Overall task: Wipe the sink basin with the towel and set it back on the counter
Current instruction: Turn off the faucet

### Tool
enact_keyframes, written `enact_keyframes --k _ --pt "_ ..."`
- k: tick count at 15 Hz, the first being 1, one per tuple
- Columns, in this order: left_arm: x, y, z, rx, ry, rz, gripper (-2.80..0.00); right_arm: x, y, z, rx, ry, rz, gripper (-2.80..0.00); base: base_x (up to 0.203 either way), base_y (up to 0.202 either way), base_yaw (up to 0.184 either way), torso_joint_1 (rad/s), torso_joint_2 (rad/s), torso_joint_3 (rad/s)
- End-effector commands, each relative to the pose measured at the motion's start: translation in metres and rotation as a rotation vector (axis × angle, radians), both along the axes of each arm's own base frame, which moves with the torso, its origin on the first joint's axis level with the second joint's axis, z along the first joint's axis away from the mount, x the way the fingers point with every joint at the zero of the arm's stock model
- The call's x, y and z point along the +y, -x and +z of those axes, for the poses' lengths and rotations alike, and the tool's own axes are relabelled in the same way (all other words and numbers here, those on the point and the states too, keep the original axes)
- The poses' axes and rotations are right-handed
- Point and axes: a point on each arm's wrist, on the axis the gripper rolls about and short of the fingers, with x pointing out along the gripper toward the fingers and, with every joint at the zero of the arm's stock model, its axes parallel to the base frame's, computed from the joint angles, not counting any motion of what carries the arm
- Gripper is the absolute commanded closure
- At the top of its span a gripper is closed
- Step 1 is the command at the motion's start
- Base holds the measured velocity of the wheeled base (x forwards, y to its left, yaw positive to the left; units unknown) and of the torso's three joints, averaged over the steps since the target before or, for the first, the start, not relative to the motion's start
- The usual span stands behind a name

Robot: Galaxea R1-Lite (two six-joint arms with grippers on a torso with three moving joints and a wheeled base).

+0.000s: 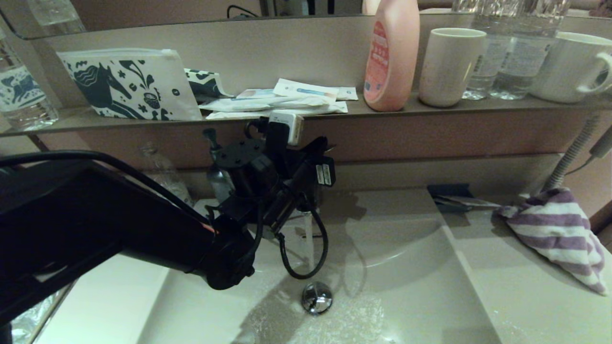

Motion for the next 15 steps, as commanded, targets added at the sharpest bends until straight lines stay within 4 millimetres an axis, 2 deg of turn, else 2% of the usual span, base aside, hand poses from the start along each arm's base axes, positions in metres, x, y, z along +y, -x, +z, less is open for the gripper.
enact_keyframes --k 1,5,8,15 --pt "0.001 0.003 -0.007 0.010 -0.027 0.001 0.00 0.000 0.000 0.000 0.000 0.000 0.000 0.00 0.000 0.000 0.000 0.000 0.00 0.000" --pt "-0.004 0.021 -0.018 0.047 -0.062 -0.040 0.00 0.000 0.000 0.000 0.000 0.000 0.000 0.00 0.000 0.000 0.000 0.000 0.00 0.000" --pt "-0.006 0.025 -0.021 0.053 -0.070 -0.050 0.00 0.000 0.000 0.000 0.000 0.000 0.001 0.00 0.000 0.000 0.000 0.000 0.00 0.000" --pt "-0.006 0.033 -0.013 0.041 -0.061 -0.061 0.00 0.000 0.000 0.000 0.000 0.000 0.000 0.00 0.000 0.000 0.000 0.000 0.00 0.000"
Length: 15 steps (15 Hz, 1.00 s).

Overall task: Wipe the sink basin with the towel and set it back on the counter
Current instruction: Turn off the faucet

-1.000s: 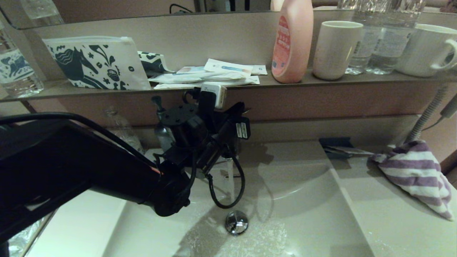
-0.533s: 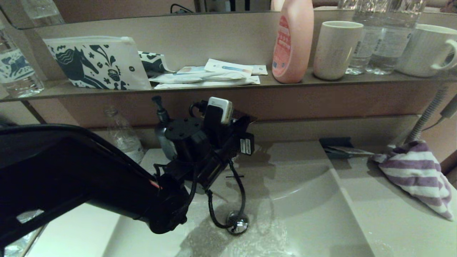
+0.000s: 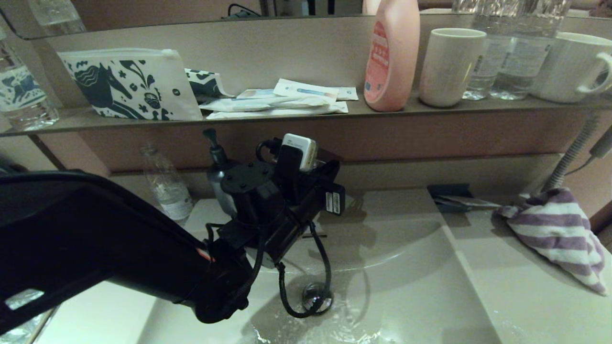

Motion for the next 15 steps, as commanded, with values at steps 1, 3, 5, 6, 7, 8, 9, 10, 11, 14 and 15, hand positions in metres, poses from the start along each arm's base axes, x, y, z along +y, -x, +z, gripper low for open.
enact_keyframes --k 1,3,5,6,7,8,9,10,11,14,15 --pt "0.005 0.001 0.010 -0.024 0.022 0.010 0.00 0.000 0.000 0.000 0.000 0.000 0.001 0.00 0.000 0.000 0.000 0.000 0.00 0.000" --pt "0.008 0.003 0.017 -0.039 0.022 0.013 0.00 0.000 0.000 0.000 0.000 0.000 0.000 0.00 0.000 0.000 0.000 0.000 0.00 0.000" --pt "0.006 0.001 0.023 -0.053 0.030 0.015 0.00 0.000 0.000 0.000 0.000 0.000 0.000 0.00 0.000 0.000 0.000 0.000 0.00 0.000" --pt "0.005 -0.001 0.024 -0.052 0.029 0.016 0.00 0.000 0.000 0.000 0.000 0.000 0.001 0.00 0.000 0.000 0.000 0.000 0.00 0.000" --pt "0.003 -0.003 0.025 -0.048 0.025 0.014 0.00 0.000 0.000 0.000 0.000 0.000 0.001 0.00 0.000 0.000 0.000 0.000 0.00 0.000" --pt "-0.001 -0.004 0.024 -0.046 0.023 0.009 0.00 0.000 0.000 0.000 0.000 0.001 0.000 0.00 0.000 0.000 0.000 0.000 0.00 0.000" --pt "-0.004 -0.007 0.021 -0.041 0.018 0.006 0.00 0.000 0.000 0.000 0.000 0.000 0.000 0.00 0.000 0.000 0.000 0.000 0.00 0.000" --pt "-0.008 -0.011 0.017 -0.036 0.013 0.005 0.00 0.000 0.000 0.000 0.000 0.000 0.000 0.00 0.000 0.000 0.000 0.000 0.00 0.000" --pt "-0.009 -0.014 0.013 -0.030 0.008 0.008 0.00 0.000 0.000 0.000 0.000 0.000 0.000 0.00 0.000 0.000 0.000 0.000 0.00 0.000" --pt "-0.011 -0.020 0.002 -0.013 -0.006 0.013 0.00 0.000 0.000 0.000 0.000 0.000 0.001 0.00 0.000 0.000 0.000 0.000 0.00 0.000" --pt "-0.010 -0.020 0.002 -0.011 -0.006 0.013 0.00 0.000 0.000 0.000 0.000 0.000 0.001 0.00 0.000 0.000 0.000 0.000 0.00 0.000"
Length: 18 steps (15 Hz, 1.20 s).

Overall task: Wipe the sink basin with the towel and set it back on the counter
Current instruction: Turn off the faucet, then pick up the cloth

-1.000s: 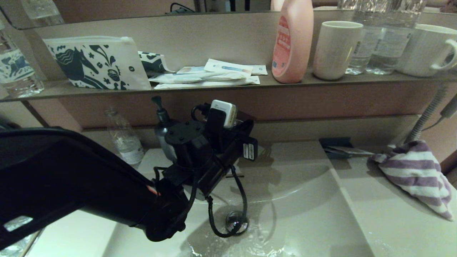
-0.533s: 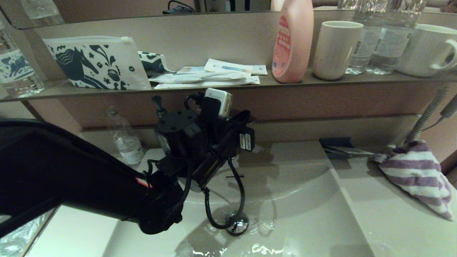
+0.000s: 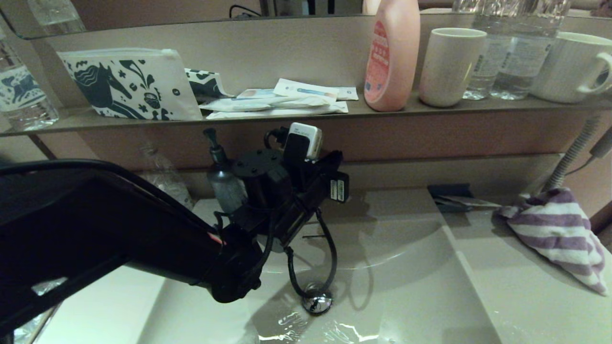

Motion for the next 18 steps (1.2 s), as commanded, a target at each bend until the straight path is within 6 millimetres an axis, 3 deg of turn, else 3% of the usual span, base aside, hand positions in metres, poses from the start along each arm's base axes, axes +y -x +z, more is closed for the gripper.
enact_keyframes --k 1,6,10,13,18 --pt "-0.001 -0.001 -0.008 0.014 -0.014 0.002 0.00 0.000 0.000 0.000 0.000 0.000 0.001 0.00 0.000 0.000 0.000 0.000 0.00 0.000" --pt "0.007 0.010 -0.017 0.030 -0.032 -0.006 0.00 0.000 0.000 0.000 0.000 0.000 0.001 0.00 0.000 0.000 0.000 0.000 0.00 0.000" --pt "0.021 0.019 0.010 -0.017 0.011 0.006 0.00 0.000 0.000 0.000 0.000 0.000 0.000 0.00 0.000 0.000 0.000 0.000 0.00 0.000" --pt "0.048 0.026 0.012 -0.005 0.000 0.044 0.00 0.000 0.000 0.000 0.000 0.002 0.000 0.00 0.000 0.000 0.000 0.000 0.00 0.000" --pt "0.085 0.062 0.001 0.035 -0.031 0.049 0.00 0.000 0.000 0.000 0.000 0.002 0.001 0.00 0.000 0.000 0.000 0.000 0.00 0.000"
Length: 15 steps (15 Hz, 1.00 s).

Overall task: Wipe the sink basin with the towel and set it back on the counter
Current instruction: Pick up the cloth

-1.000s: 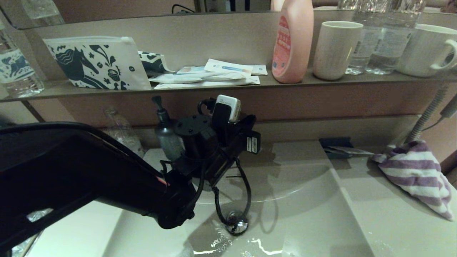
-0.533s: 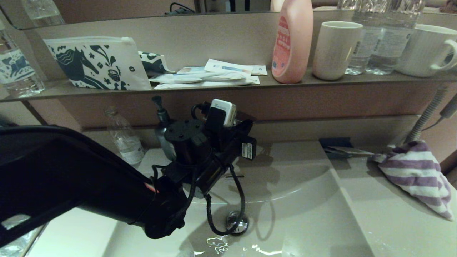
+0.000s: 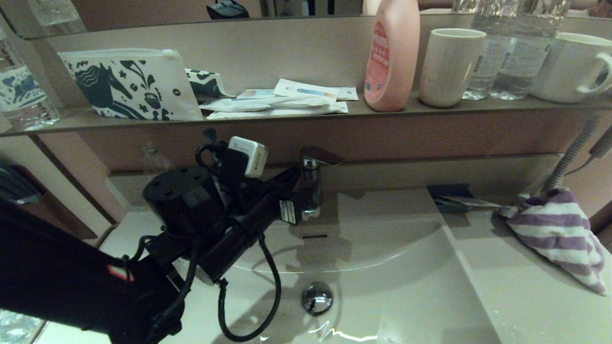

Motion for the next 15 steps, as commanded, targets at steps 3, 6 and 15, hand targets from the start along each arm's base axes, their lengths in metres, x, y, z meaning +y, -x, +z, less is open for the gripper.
enact_keyframes --k 3,6,15 --pt "0.036 0.045 0.000 -0.040 0.032 0.018 0.00 0.000 0.000 0.000 0.000 0.000 0.000 0.00 0.000 0.000 0.000 0.000 0.00 0.000" --pt "0.069 0.076 0.004 -0.063 0.050 0.065 0.00 0.000 0.000 0.000 0.000 0.000 0.001 0.00 0.000 0.000 0.000 0.000 0.00 0.000" --pt "0.141 0.139 0.010 -0.184 0.088 0.259 0.00 0.000 0.000 0.000 0.000 0.000 0.000 0.00 0.000 0.000 0.000 0.000 0.00 0.000"
